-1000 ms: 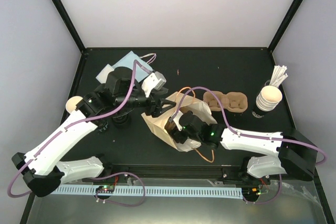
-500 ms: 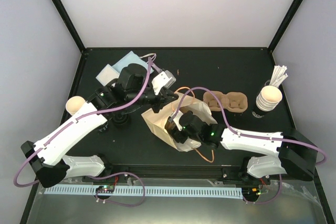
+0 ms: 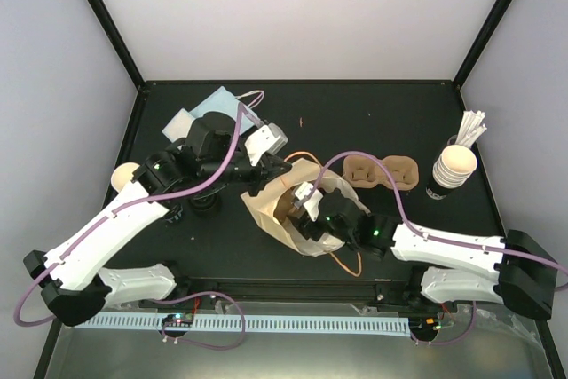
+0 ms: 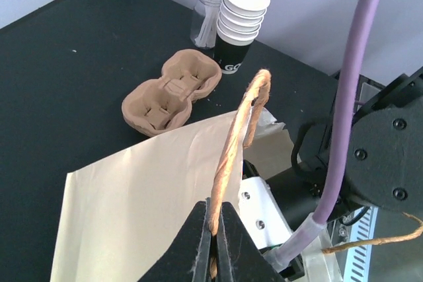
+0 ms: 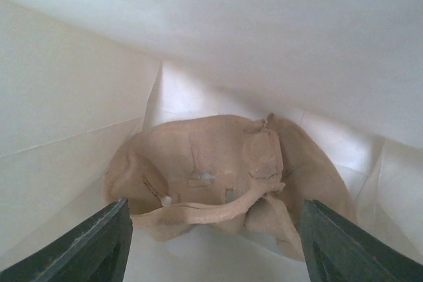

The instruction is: Pack the takeout coffee

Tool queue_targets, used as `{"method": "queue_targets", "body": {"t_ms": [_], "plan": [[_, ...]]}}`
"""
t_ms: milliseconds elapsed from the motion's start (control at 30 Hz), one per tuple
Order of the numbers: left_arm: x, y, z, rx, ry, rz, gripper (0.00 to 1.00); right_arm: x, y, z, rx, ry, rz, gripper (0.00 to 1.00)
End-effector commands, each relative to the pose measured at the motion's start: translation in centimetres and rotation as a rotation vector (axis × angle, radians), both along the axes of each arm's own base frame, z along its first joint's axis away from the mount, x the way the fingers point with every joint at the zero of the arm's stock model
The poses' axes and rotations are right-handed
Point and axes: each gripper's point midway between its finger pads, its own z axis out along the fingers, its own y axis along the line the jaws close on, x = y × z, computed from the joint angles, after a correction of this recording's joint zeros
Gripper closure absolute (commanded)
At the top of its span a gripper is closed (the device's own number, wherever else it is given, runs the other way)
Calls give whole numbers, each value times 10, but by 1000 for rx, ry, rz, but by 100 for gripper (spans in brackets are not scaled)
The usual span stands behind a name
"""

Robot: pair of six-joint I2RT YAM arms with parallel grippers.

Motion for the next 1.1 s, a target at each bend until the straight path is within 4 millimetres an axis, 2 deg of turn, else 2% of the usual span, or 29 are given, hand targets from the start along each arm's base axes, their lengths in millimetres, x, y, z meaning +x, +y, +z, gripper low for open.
{"method": "queue_targets", "body": {"t_ms": [0,233,433,600,700,833,1067], "plan": [[-11,9,9,6,-44,-25,98,-8,4,19,15,-87,90,28],[-21,15,10,2,-73,-54,98,-27,6,27,-96,-205,259,29],[-26,18,9,2,-75,-72,98,-42,8,17,-260,-254,359,31],[-27,20,4,9,-79,-70,98,-61,13,-6,-419,-328,452,33],[-30,21,4,10,-85,-84,98,-76,22,-14,-444,-342,520,34],[-37,23,-1,17,-82,-113,98,-94,36,-12,-456,-427,599,34],[-65,21,-9,-13,-26,-240,98,-71,32,-3,-537,-524,483,43]]}}
